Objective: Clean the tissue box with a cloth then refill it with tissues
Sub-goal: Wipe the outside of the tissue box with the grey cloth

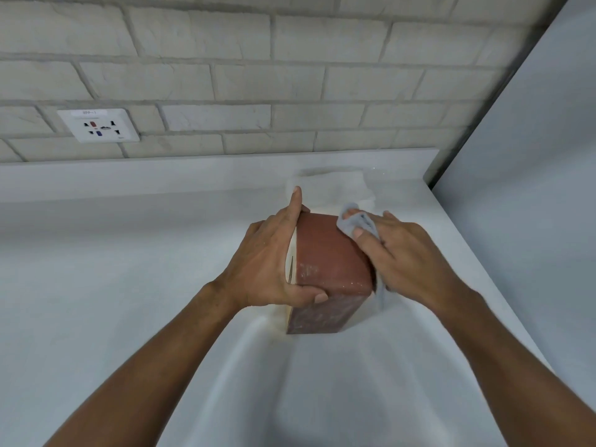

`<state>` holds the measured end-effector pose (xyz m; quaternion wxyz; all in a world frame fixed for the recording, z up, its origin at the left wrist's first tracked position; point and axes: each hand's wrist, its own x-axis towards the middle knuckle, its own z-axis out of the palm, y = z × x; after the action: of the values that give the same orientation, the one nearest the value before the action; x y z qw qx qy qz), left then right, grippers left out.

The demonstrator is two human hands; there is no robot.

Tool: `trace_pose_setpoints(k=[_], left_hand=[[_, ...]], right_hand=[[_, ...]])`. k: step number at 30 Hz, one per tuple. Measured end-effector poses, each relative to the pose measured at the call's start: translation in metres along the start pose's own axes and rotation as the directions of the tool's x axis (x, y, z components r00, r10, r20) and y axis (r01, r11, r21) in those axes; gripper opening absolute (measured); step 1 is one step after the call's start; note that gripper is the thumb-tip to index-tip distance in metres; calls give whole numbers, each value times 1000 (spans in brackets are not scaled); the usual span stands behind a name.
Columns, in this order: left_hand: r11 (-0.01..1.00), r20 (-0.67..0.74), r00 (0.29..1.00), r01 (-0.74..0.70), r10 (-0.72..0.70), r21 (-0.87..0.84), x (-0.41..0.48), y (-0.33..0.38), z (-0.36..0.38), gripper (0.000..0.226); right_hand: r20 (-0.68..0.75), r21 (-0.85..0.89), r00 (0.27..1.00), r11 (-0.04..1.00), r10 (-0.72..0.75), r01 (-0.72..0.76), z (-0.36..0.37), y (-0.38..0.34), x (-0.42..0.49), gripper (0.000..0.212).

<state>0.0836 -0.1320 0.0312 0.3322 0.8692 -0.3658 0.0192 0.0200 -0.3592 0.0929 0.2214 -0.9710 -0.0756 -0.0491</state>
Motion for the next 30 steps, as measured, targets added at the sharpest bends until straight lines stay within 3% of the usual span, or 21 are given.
trace_pose_setpoints(k=[2,6,9,12,14,21,25,30], left_hand=[[1000,2,1000,-10,10,-12,1,-1,0,149],[999,-6,1000,-10,10,-37,1,-3,1,151],[998,-20,1000,16,-18,-65,-1,0,2,151],[994,-29,999,39,-42,-106,-2,3,3,151],[993,-37,998,43,-48,-113,-2,4,3,152],[990,-64,997,43,-52,-136,-4,8,2,145],[994,-36,997,63,-66,-88,-3,9,2,146],[993,-12,996,85,-86,-78,-5,10,3,143]], right_hand=[[-15,-76,998,995,-62,60,11,-15,5,44],[36,-22,988,988,-153,154,17,-26,-6,48],[15,68,997,995,-76,75,1,-7,-8,43],[-4,-13,1000,1000,21,-21,-2,-3,4,47],[-11,-88,1000,996,-9,8,6,-15,15,45],[50,-50,988,988,-144,146,17,-41,36,38],[131,-75,991,997,-11,21,6,-18,29,58],[-23,68,989,987,148,-146,-6,13,6,46]])
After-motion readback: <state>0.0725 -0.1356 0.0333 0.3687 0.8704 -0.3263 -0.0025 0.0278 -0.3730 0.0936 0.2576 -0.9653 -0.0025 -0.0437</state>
